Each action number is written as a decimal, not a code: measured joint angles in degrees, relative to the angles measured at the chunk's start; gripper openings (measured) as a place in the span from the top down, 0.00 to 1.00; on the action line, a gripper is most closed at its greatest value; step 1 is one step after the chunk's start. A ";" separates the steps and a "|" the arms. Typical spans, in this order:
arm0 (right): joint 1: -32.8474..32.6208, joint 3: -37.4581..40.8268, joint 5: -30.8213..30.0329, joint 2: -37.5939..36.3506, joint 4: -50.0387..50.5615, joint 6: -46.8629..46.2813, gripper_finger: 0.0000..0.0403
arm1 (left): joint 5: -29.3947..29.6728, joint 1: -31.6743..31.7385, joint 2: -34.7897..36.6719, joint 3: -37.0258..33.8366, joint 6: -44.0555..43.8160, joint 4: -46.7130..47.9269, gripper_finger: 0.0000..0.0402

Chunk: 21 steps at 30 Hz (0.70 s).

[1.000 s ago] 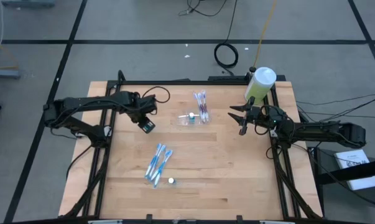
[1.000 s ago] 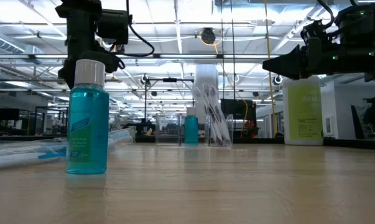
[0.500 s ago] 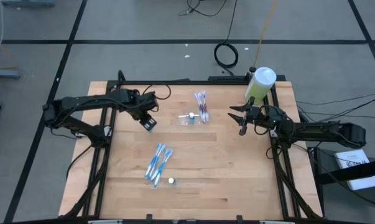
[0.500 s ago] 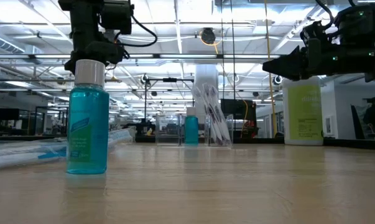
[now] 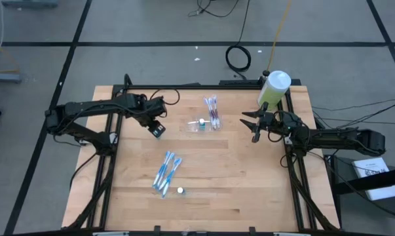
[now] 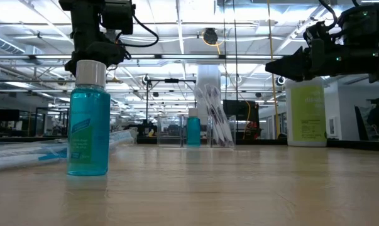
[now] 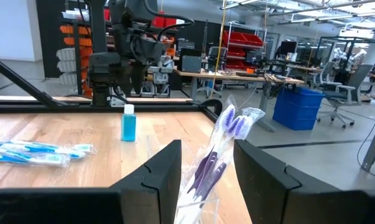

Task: Pick & Place toothbrushing station
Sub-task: Put the top blue mouthwash into the transparent organizer

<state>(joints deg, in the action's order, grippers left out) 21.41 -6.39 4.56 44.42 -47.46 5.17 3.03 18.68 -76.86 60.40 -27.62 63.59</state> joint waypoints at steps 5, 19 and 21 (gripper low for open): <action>0.00 0.00 0.00 0.00 0.17 0.00 0.65 | -0.02 0.00 0.00 0.02 -7.06 0.39 0.45; 0.00 0.00 -0.01 -0.02 0.19 -0.01 0.65 | 1.97 -2.49 0.04 -2.84 -15.86 -1.14 0.41; -0.01 0.00 0.00 -0.02 0.19 0.00 0.65 | 1.97 -2.71 0.04 -2.97 -16.13 -1.18 0.41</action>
<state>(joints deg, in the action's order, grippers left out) 21.40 -6.39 4.56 44.40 -47.27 5.17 4.99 15.97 -76.82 57.43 -43.75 62.41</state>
